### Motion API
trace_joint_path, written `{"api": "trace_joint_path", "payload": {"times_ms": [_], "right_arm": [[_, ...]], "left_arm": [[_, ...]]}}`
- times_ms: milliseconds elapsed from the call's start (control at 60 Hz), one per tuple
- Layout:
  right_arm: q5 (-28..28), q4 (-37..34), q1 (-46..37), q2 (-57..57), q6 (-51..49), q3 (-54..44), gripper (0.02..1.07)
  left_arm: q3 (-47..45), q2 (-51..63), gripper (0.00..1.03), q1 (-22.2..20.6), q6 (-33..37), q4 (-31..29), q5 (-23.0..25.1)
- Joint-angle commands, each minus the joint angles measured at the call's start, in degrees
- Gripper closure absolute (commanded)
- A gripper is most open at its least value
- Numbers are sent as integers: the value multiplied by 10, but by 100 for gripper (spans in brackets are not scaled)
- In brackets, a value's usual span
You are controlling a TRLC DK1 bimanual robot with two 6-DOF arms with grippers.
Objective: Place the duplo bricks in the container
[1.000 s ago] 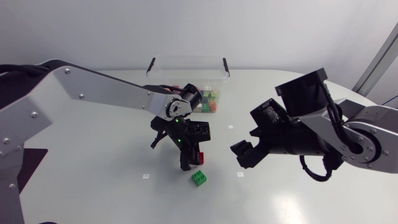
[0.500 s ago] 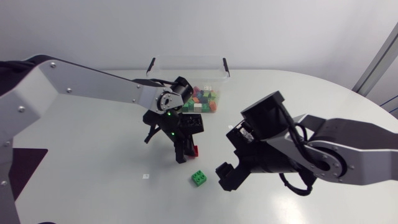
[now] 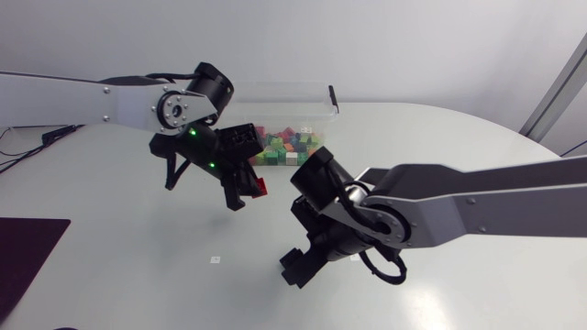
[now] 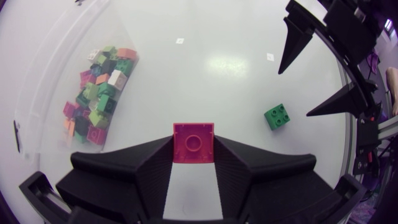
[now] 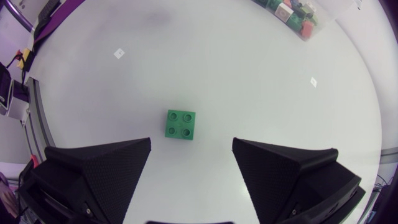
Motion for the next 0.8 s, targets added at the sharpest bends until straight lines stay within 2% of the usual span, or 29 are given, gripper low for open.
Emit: {"api": "trace_joint_path", "payload": {"times_ms": [0,333,483,783], "right_arm": [[8,-19,7,25,23,25,13],[17,-49,23,102,19,91,16],[25,-74,25,135,14,120,17],[29,-107,24,179,13,157,28]], "left_arm": [[-16,-31,75,16,-22,1,-2],[-24,-76,75,81,-23,1,1],[-34,-93,75,88,-24,1,1],[-49,-101,75,97,-20,2,2]]}}
